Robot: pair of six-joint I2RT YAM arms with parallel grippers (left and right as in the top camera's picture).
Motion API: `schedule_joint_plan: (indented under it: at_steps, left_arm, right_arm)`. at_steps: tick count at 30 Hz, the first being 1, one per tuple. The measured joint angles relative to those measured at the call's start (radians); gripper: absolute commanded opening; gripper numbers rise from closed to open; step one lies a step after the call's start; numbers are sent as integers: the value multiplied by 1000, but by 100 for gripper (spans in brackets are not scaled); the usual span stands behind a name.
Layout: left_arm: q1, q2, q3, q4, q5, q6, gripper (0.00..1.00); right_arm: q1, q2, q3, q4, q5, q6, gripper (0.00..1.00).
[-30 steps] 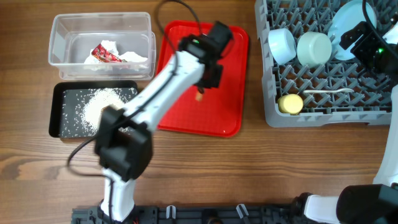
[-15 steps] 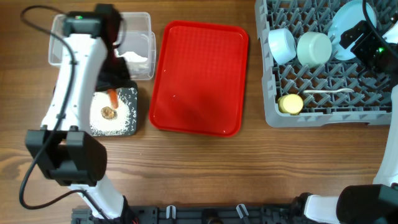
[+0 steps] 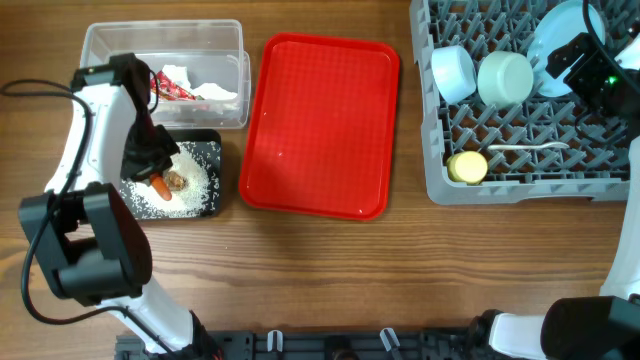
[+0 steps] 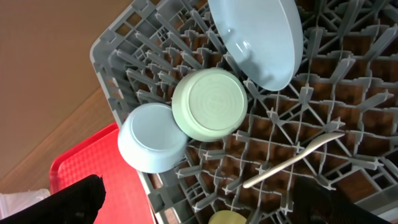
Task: Sort waste into correct bins and load items into the dishwasher rack
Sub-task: 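Carry the carrot to the black tray and release it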
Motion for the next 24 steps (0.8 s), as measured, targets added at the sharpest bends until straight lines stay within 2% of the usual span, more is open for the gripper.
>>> schedule_joint_plan:
  at_steps: [3,4,6,7,9,10,15,18,24]
  left_arm:
    - [0,0,-108,176,31,-64,21]
    - [0,0,-133,197,45,-79,26]
    - [0,0,-179,268,77,-111,45]
    - [0,0,-190,279,91,-122,60]
    - [0,0,-192,287,105,-126,74]
    - [0,0,-192,293,111,-136,77]
    - [0,0,-192,290,141,-145,77]
    - [0,0,-178,230,158,-143,80]
    - [-44,-104,-12,111,150,-90,83]
  right_arm:
    - [0,0,0,-3,0,0,100]
    - [0,0,0,-3,0,0,100]
    - [0,0,0,-6,0,0,100]
    - [0,0,0,-7,0,0,100]
    - [0,0,0,-7,0,0,100]
    - [0,0,0,-7,0,0,100]
    - [0,0,0,-15,0,0,100]
    - [0,0,0,-15,0,0,100]
    - [4,0,0,-17,-1,0,100]
